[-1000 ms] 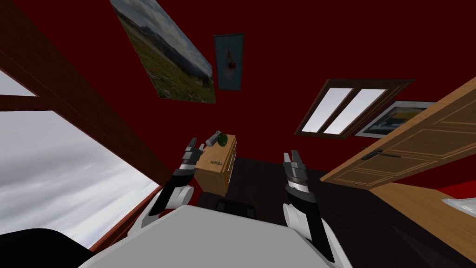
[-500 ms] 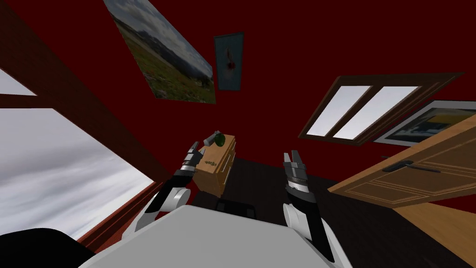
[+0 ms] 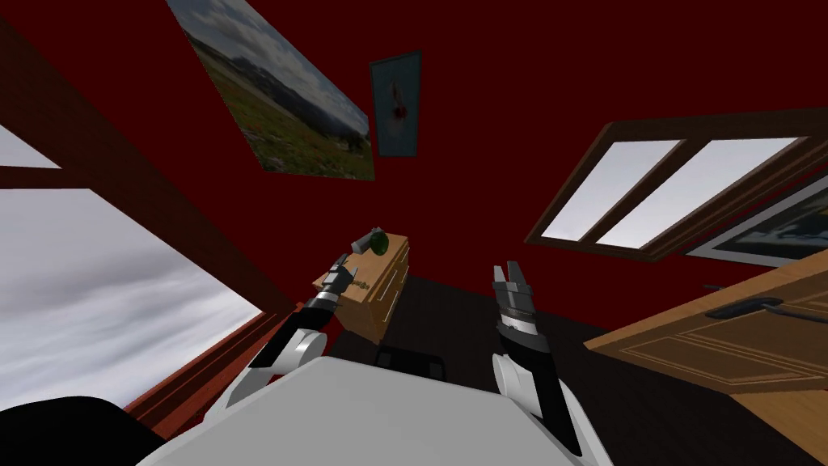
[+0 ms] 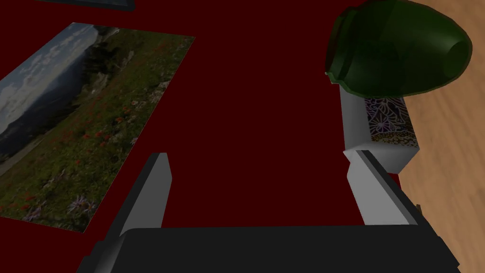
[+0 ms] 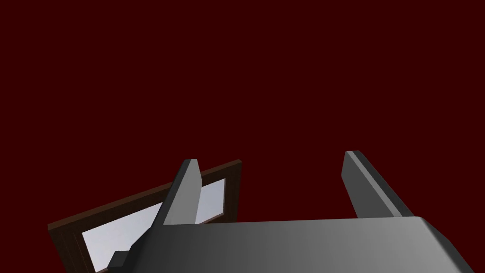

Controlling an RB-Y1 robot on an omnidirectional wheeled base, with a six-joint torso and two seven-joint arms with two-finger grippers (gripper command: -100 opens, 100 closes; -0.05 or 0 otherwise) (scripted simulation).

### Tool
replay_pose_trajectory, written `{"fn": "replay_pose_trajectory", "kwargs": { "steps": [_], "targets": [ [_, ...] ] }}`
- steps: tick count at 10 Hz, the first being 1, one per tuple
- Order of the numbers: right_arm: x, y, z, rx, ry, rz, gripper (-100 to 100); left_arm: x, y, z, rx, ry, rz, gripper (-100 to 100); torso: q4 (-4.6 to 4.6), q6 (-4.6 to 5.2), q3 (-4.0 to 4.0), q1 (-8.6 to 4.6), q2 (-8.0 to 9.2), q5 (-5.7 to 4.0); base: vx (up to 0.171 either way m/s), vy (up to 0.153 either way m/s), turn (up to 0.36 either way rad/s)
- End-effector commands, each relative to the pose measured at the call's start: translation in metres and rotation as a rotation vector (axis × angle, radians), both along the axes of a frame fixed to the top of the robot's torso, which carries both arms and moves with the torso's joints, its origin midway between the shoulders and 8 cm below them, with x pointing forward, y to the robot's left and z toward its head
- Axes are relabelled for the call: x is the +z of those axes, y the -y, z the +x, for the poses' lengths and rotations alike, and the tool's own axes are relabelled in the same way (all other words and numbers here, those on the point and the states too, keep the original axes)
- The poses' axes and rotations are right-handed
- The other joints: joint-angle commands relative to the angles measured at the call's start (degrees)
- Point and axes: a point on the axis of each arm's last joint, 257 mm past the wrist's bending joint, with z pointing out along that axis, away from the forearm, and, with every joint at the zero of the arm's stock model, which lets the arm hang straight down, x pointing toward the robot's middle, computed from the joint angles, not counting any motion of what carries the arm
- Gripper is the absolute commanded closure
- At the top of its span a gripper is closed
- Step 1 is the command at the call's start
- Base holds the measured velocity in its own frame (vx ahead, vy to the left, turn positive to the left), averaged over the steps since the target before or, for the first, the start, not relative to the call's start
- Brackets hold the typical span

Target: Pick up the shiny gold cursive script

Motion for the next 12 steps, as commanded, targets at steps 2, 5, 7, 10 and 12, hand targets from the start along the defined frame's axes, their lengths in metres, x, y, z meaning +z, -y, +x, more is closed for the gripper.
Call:
{"fn": "replay_pose_trajectory", "kwargs": {
  "steps": [2,5,7,10,12],
  "targets": [
    [0.0,0.0,0.0,0.0,0.0,0.0,0,-0.023,-0.003,0.001,-0.004,-0.077,-0.028,-100,-0.01,-0.01,-0.05,0.0,-0.09,0.01,0.066,-0.114,0.079],
    [0.0,0.0,0.0,0.0,0.0,0.0,0,-0.058,-0.01,-0.004,-0.009,-0.19,-0.067,-100,-0.02,0.01,-0.05,-0.05,-0.09,-0.02,0.068,-0.144,0.088],
    [0.0,0.0,0.0,0.0,0.0,0.0,0,-0.082,-0.012,-0.009,-0.016,-0.271,-0.084,-100,-0.03,0.01,-0.08,-0.01,-0.15,-0.01,0.08,-0.136,0.075],
    [0.0,0.0,0.0,0.0,0.0,0.0,0,-0.122,-0.018,-0.023,-0.028,-0.411,-0.102,-100,-0.05,0.02,-0.14,-0.13,-0.24,-0.04,0.104,-0.168,0.094],
    [0.0,0.0,0.0,0.0,0.0,0.0,0,-0.14,-0.021,-0.032,-0.036,-0.475,-0.11,-100,-0.06,0.02,-0.14,0.03,-0.23,0.0,0.087,-0.115,0.066]
  ]
}}
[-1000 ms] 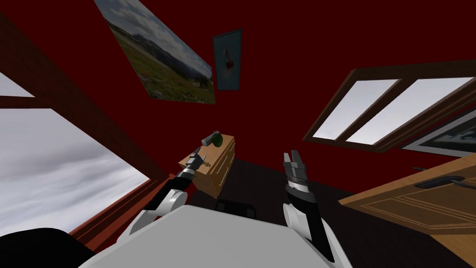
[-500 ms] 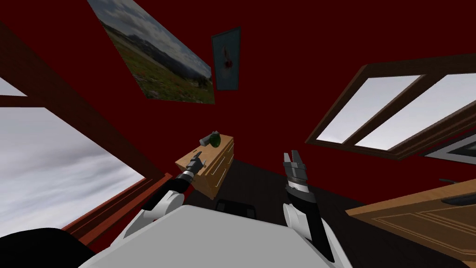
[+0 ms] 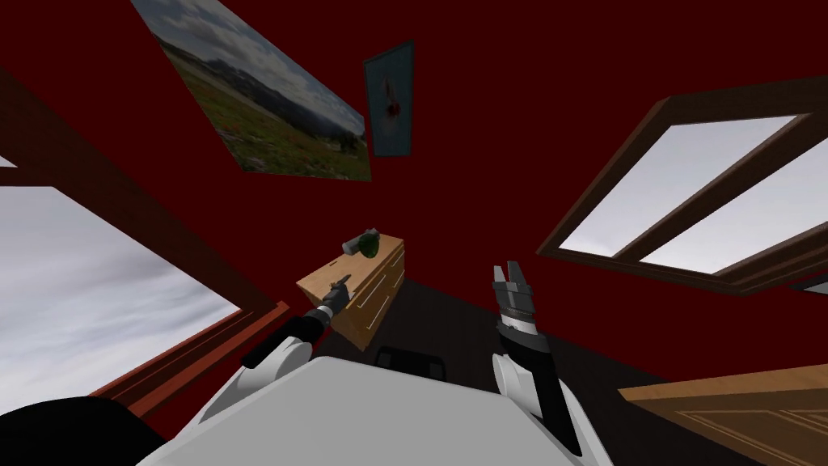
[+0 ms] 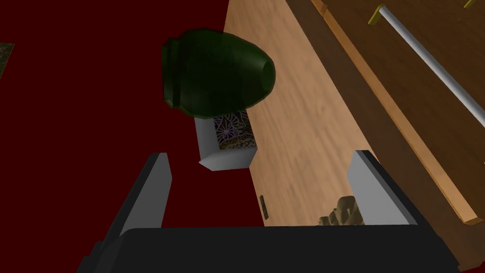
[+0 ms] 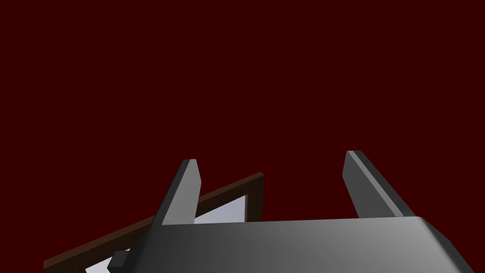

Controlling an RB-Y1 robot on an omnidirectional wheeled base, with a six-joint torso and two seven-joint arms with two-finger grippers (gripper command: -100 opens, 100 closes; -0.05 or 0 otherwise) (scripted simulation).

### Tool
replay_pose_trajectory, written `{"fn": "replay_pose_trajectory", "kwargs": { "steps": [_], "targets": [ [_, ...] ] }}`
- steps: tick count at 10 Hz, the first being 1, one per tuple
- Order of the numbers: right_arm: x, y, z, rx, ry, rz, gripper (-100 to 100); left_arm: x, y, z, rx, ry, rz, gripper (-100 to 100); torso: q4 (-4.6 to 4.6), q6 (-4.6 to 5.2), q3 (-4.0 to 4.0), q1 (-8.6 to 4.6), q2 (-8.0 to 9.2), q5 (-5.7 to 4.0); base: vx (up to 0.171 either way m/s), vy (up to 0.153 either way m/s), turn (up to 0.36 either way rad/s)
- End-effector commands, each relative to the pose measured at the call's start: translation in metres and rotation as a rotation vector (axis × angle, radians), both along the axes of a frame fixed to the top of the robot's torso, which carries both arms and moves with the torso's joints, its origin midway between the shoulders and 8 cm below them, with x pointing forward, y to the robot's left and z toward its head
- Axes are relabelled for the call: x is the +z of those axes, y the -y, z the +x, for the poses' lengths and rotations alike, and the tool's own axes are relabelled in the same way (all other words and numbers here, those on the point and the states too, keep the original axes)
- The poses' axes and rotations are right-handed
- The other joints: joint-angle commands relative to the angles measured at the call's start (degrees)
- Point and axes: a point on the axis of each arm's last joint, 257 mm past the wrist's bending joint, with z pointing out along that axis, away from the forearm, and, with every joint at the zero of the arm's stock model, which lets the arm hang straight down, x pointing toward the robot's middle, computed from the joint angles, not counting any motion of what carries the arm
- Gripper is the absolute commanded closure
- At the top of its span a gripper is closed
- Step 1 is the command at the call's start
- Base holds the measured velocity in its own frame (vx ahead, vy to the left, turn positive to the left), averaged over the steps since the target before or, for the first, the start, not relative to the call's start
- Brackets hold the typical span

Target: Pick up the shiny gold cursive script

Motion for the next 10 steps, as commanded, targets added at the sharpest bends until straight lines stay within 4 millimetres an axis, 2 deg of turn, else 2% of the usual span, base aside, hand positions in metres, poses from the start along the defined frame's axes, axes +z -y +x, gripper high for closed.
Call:
{"fn": "replay_pose_trajectory", "kwargs": {
  "steps": [1,2,3,4,5,8,9,10],
  "targets": [
    [0.0,0.0,0.0,0.0,0.0,0.0,0,-0.01,0.0,-0.005,-0.01,-0.046,-0.003,-100,0.0,0.0,0.0,0.0,0.0,0.0,0.075,-0.099,0.043],
    [0.0,0.0,0.0,0.0,0.0,0.0,0,-0.013,0.001,-0.006,-0.015,-0.061,-0.005,-100,0.01,0.02,0.02,0.06,0.05,0.01,0.024,-0.044,-0.007],
    [0.0,0.0,0.0,0.0,0.0,0.0,0,-0.027,-0.003,-0.015,-0.023,-0.112,-0.004,-100,0.04,0.02,0.1,0.25,0.19,0.04,0.065,-0.068,0.057],
    [0.0,0.0,0.0,0.0,0.0,0.0,0,-0.033,-0.001,-0.018,-0.03,-0.135,-0.008,-100,0.03,0.0,0.07,0.21,0.12,0.04,0.063,-0.087,0.049],
    [0.0,0.0,0.0,0.0,0.0,0.0,0,-0.046,-0.007,-0.028,-0.04,-0.186,-0.003,-100,0.02,0.02,0.06,0.15,0.12,0.03,0.08,-0.139,0.048],
    [0.0,0.0,0.0,0.0,0.0,0.0,0,-0.068,-0.008,-0.044,-0.067,-0.283,-0.002,-100,-0.01,0.01,-0.02,0.13,-0.04,0.02,0.093,-0.09,0.043],
    [0.0,0.0,0.0,0.0,0.0,0.0,0,-0.079,-0.015,-0.056,-0.079,-0.332,0.012,-100,-0.01,0.02,-0.01,0.17,-0.01,0.03,0.093,-0.086,0.038],
    [0.0,0.0,0.0,0.0,0.0,0.0,0,-0.085,-0.012,-0.06,-0.089,-0.361,0.007,-100,-0.01,0.01,-0.01,0.15,-0.02,0.03,0.079,-0.073,0.026]
  ]
}}
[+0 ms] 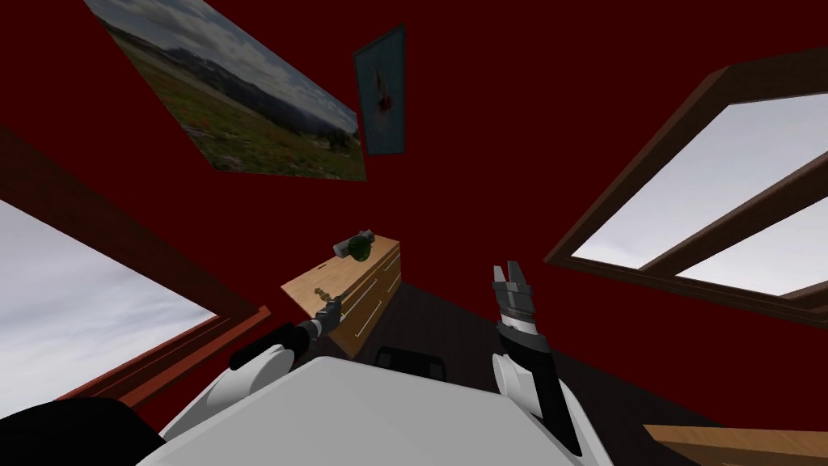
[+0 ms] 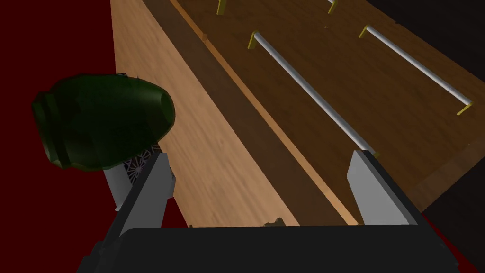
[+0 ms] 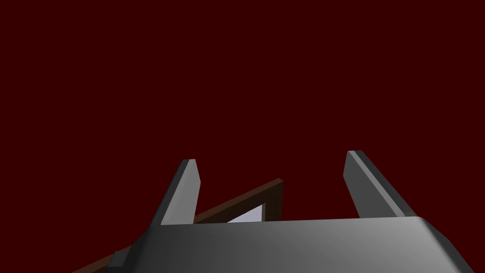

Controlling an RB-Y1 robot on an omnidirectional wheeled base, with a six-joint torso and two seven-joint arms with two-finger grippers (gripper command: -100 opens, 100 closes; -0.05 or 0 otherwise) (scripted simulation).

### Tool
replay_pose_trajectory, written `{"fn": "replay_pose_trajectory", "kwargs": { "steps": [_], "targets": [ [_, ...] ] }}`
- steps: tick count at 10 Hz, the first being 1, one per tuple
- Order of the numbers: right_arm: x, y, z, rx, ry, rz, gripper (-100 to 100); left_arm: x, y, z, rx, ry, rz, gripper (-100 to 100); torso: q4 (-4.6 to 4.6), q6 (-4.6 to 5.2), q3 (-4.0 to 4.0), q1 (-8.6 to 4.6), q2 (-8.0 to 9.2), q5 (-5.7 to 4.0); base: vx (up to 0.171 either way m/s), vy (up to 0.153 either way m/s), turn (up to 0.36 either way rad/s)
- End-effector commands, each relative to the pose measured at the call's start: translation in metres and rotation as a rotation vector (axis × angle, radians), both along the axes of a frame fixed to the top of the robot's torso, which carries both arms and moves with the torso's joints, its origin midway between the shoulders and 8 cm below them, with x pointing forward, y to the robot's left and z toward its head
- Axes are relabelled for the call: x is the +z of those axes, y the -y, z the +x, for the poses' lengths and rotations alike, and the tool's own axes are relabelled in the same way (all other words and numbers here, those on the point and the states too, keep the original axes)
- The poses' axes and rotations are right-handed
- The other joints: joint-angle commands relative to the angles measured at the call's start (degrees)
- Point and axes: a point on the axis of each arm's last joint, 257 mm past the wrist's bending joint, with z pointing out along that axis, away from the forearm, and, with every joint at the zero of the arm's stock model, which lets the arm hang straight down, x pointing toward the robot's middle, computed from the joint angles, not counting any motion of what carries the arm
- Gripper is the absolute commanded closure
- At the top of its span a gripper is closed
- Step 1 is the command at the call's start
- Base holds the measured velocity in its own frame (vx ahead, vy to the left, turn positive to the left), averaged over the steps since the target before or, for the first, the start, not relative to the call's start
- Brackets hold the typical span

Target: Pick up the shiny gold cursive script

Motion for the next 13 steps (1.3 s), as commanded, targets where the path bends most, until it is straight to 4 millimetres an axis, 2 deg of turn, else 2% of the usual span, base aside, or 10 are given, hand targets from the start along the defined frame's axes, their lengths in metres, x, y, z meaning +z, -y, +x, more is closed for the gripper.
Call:
{"fn": "replay_pose_trajectory", "kwargs": {
  "steps": [1,2,3,4,5,6,9,10,12,13],
  "targets": [
    [0.0,0.0,0.0,0.0,0.0,0.0,0,-0.014,-0.007,-0.014,-0.022,-0.067,0.017,-100,0.0,0.0,0.0,0.0,0.0,0.0,0.1,-0.082,0.025],
    [0.0,0.0,0.0,0.0,0.0,0.0,0,-0.018,-0.005,-0.018,-0.029,-0.09,0.012,-100,0.0,0.0,-0.03,-0.02,-0.06,0.0,0.088,-0.069,0.026],
    [0.0,0.0,0.0,0.0,0.0,0.0,0,-0.027,-0.014,-0.031,-0.046,-0.138,0.032,-100,-0.01,0.0,-0.02,0.02,-0.03,0.01,0.116,-0.065,0.028],
    [0.0,0.0,0.0,0.0,0.0,0.0,0,-0.032,-0.011,-0.036,-0.055,-0.166,0.025,-100,-0.02,0.0,-0.06,0.03,-0.11,0.01,0.089,-0.048,0.02],
    [0.0,0.0,0.0,0.0,0.0,0.0,0,-0.041,-0.021,-0.05,-0.075,-0.22,0.047,-100,-0.01,0.01,-0.03,0.1,-0.05,0.02,0.088,-0.044,0.012],
    [0.0,0.0,0.0,0.0,0.0,0.0,0,-0.044,-0.019,-0.053,-0.08,-0.237,0.042,-100,-0.01,-0.01,-0.01,0.13,-0.03,0.03,0.081,-0.034,0.016],
    [0.0,0.0,0.0,0.0,0.0,0.0,0,-0.06,-0.039,-0.086,-0.125,-0.36,0.086,-100,-0.01,0.01,-0.04,0.23,-0.06,0.05,0.103,-0.019,0.005],
    [0.0,0.0,0.0,0.0,0.0,0.0,0,-0.062,-0.038,-0.088,-0.128,-0.37,0.083,-100,-0.01,0.01,-0.04,0.28,-0.08,0.06,0.083,0.003,0.003],
    [0.0,0.0,0.0,0.0,0.0,0.0,0,-0.072,-0.061,-0.119,-0.166,-0.481,0.132,-100,-0.01,0.01,-0.04,0.39,-0.08,0.08,0.124,0.033,-0.007],
    [0.0,0.0,0.0,0.0,0.0,0.0,0,-0.073,-0.06,-0.122,-0.169,-0.493,0.129,-100,-0.04,0.01,-0.1,0.47,-0.17,0.1,0.116,0.03,-0.007]
  ]
}}
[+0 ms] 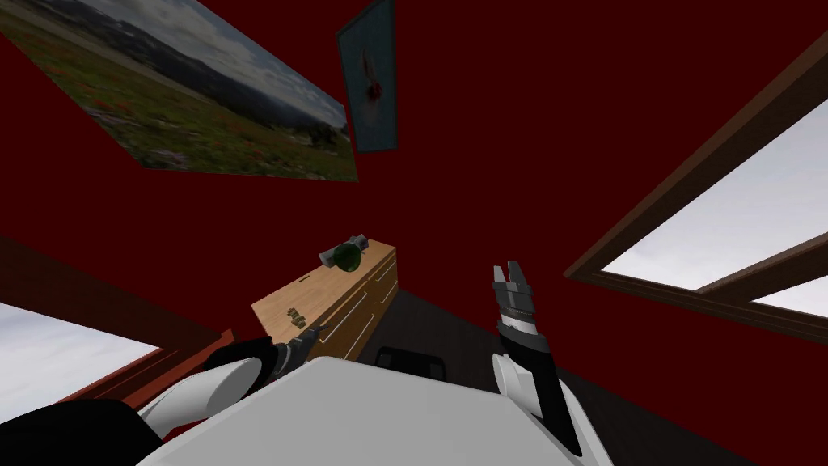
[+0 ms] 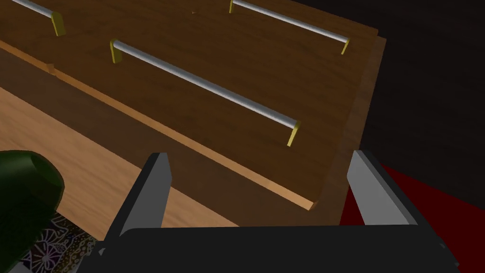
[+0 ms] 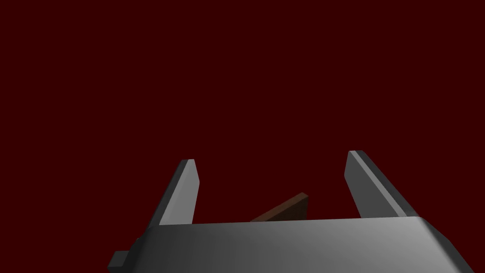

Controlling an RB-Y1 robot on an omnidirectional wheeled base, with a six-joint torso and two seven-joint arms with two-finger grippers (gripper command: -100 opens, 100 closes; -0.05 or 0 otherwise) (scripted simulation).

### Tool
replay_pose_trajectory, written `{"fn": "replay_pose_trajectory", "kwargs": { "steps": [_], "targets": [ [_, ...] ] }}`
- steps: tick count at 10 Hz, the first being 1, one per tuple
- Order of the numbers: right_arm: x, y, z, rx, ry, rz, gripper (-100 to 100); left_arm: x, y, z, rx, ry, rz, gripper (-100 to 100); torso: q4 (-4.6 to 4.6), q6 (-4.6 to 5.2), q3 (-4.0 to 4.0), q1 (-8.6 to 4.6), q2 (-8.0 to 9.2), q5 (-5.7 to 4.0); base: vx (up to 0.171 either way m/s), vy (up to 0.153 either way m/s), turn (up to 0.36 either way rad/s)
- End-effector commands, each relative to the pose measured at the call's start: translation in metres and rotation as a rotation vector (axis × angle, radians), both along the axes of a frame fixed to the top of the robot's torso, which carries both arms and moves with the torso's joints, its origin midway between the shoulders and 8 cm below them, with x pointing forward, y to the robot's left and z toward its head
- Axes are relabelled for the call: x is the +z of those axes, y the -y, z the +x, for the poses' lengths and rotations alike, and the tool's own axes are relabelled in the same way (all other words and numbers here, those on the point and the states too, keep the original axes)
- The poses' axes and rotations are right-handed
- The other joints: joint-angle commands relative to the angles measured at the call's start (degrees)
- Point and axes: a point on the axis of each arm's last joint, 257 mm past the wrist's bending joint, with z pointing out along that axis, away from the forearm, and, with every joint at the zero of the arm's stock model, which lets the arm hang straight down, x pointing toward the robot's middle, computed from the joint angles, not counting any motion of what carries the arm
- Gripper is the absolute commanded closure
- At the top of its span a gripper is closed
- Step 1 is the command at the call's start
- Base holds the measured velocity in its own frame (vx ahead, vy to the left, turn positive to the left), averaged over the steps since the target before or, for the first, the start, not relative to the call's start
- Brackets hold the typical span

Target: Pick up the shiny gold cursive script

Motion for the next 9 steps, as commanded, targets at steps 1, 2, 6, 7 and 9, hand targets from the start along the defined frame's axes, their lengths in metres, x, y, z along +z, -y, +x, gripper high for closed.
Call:
{"fn": "replay_pose_trajectory", "kwargs": {
  "steps": [1,2,6,7,9],
  "targets": [
    [0.0,0.0,0.0,0.0,0.0,0.0,0,-0.001,-0.015,-0.017,-0.026,-0.063,0.03,-100,0.0,0.0,0.0,0.0,0.0,0.0,0.133,0.039,-0.013],
    [0.0,0.0,0.0,0.0,0.0,0.0,0,-0.002,-0.014,-0.018,-0.027,-0.07,0.027,-100,0.0,0.0,-0.02,0.03,-0.05,0.0,0.106,0.038,-0.007],
    [0.0,0.0,0.0,0.0,0.0,0.0,0,-0.005,-0.051,-0.058,-0.08,-0.213,0.1,-100,-0.04,0.01,-0.11,0.29,-0.2,0.06,0.137,0.079,-0.028],
    [0.0,0.0,0.0,0.0,0.0,0.0,0,-0.005,-0.062,-0.069,-0.094,-0.252,0.123,-100,-0.02,0.01,-0.04,0.22,-0.06,0.06,0.089,0.081,-0.024],
    [0.0,0.0,0.0,0.0,0.0,0.0,0,-0.002,-0.083,-0.087,-0.116,-0.317,0.164,-100,0.02,0.01,0.05,0.22,0.08,0.05,0.116,0.109,-0.04]
  ]
}}
